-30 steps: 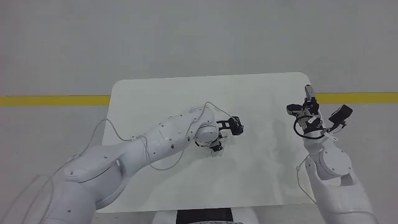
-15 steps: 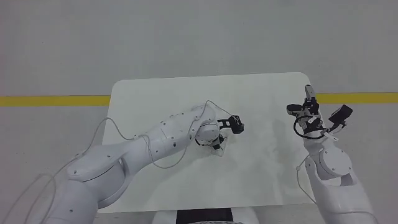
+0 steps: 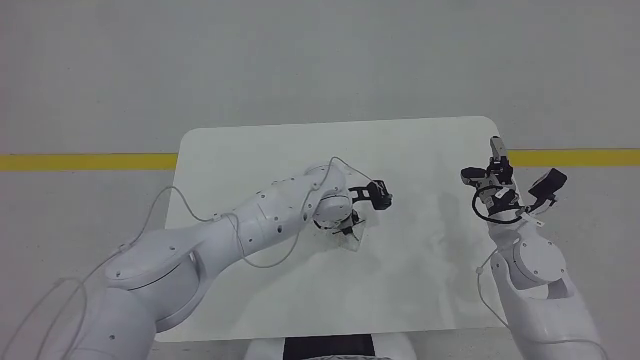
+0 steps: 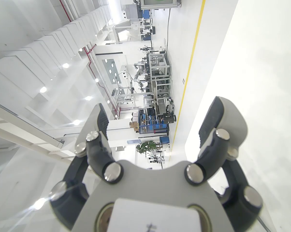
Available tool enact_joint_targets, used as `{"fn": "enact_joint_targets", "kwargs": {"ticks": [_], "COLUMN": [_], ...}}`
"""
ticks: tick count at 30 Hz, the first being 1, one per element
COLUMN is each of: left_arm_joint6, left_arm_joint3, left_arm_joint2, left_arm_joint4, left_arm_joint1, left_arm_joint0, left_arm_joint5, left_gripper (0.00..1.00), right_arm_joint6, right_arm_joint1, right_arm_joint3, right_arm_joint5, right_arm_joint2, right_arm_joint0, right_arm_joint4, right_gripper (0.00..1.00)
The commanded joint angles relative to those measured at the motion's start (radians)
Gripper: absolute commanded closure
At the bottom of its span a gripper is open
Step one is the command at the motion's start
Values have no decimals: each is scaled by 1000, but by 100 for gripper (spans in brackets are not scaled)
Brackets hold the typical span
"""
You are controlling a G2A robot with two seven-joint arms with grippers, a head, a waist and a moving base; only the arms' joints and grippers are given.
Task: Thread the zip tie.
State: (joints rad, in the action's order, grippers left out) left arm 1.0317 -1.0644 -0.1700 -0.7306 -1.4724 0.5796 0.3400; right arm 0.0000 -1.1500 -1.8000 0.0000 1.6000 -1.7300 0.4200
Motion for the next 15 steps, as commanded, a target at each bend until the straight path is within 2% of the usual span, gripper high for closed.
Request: {"fn": "enact_joint_targets", "kwargs": {"ticks": [1, 5, 8, 15], "left_arm_joint6": [-7, -26, -25, -17], "left_arm_joint3": [-2, -5, -4, 0], "left_arm_joint2": [0, 0, 0, 0], "left_arm_joint4": [-9, -29, -33, -26], "left_arm_joint1": [0, 0, -2, -5], "left_arm_joint0": [0, 9, 13, 13], "left_arm_joint5": [0, 0, 0, 0], "left_gripper": [72, 63, 60, 60], "right_arm_joint6": [0, 0, 0, 0], "right_arm_joint1": [0, 0, 0, 0], "right_arm_joint3": [0, 0, 0, 0], "right_arm_joint5": [0, 0, 0, 0], "right_arm_joint2": [0, 0, 0, 0], "right_arm_joint0": [0, 0, 0, 0], "right_arm_joint4": [0, 0, 0, 0], "right_gripper": [0, 0, 0, 0]}}
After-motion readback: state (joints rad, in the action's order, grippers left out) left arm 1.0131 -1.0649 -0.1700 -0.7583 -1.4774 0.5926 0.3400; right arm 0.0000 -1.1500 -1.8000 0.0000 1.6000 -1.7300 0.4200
